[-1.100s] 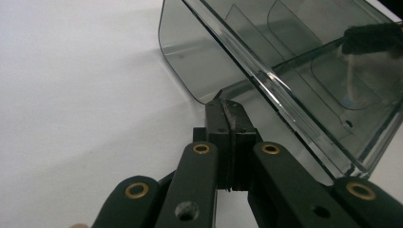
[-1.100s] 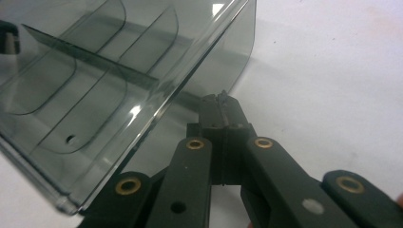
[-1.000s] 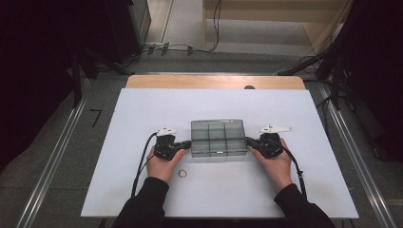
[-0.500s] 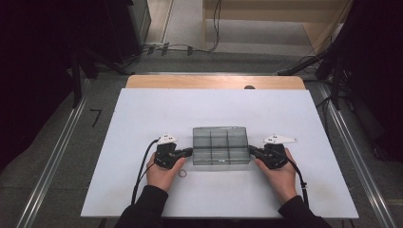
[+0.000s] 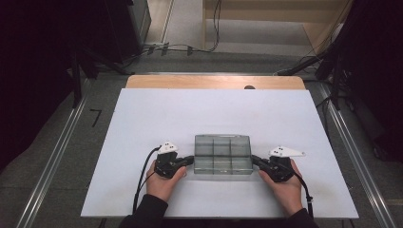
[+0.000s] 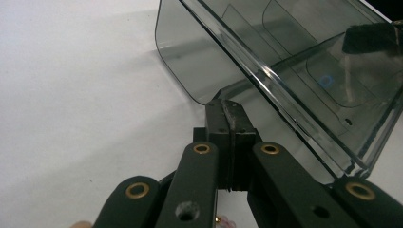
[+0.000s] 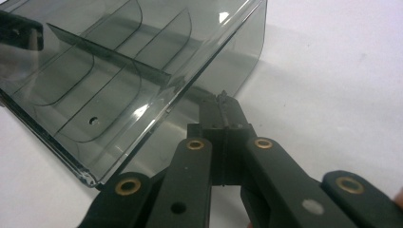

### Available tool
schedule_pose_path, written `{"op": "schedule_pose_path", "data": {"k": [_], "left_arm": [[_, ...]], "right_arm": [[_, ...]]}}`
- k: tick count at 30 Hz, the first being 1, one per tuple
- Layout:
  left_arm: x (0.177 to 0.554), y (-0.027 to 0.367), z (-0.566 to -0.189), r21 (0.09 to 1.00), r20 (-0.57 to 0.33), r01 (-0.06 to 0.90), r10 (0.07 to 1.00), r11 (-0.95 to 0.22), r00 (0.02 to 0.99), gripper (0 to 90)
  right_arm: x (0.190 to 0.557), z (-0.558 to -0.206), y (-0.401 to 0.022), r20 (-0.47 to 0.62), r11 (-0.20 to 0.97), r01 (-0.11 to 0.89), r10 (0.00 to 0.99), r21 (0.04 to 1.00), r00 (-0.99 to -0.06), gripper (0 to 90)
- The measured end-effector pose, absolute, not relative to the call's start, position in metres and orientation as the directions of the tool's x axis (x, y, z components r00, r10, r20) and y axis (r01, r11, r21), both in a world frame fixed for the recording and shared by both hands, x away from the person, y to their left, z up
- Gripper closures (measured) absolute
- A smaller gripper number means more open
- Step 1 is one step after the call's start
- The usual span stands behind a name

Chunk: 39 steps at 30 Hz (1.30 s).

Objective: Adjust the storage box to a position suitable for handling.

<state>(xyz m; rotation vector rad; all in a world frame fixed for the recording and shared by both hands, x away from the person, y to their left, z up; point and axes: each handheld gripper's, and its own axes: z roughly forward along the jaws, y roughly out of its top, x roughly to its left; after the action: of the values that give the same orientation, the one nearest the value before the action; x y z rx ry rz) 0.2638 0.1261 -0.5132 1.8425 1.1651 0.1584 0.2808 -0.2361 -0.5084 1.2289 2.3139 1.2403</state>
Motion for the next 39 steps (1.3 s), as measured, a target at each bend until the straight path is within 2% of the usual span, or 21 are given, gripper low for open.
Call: {"op": "schedule_pose_path", "data": {"k": [17, 29, 34, 39], "left_arm": [[0.234, 0.122, -0.515, 0.759, -0.327, 0.636, 0.762, -0.142, 0.560, 89.7], [0.227, 0.125, -0.515, 0.752, -0.367, 0.644, 0.723, -0.140, 0.586, 89.6], [0.225, 0.129, -0.514, 0.772, -0.371, 0.621, 0.699, -0.133, 0.611, 89.5], [0.221, 0.131, -0.511, 0.798, -0.330, 0.577, 0.674, -0.175, 0.661, 89.5]], "right_arm": [[0.251, -0.509, -0.244, 0.164, 0.293, 0.557, 0.761, 0.777, -0.628, 88.8], [0.244, -0.508, -0.245, 0.151, 0.325, 0.555, 0.748, 0.766, -0.646, 88.8], [0.245, -0.504, -0.249, 0.111, 0.353, 0.515, 0.733, 0.781, -0.671, 88.6], [0.242, -0.495, -0.262, 0.094, 0.328, 0.470, 0.732, 0.819, -0.675, 88.3]]}}
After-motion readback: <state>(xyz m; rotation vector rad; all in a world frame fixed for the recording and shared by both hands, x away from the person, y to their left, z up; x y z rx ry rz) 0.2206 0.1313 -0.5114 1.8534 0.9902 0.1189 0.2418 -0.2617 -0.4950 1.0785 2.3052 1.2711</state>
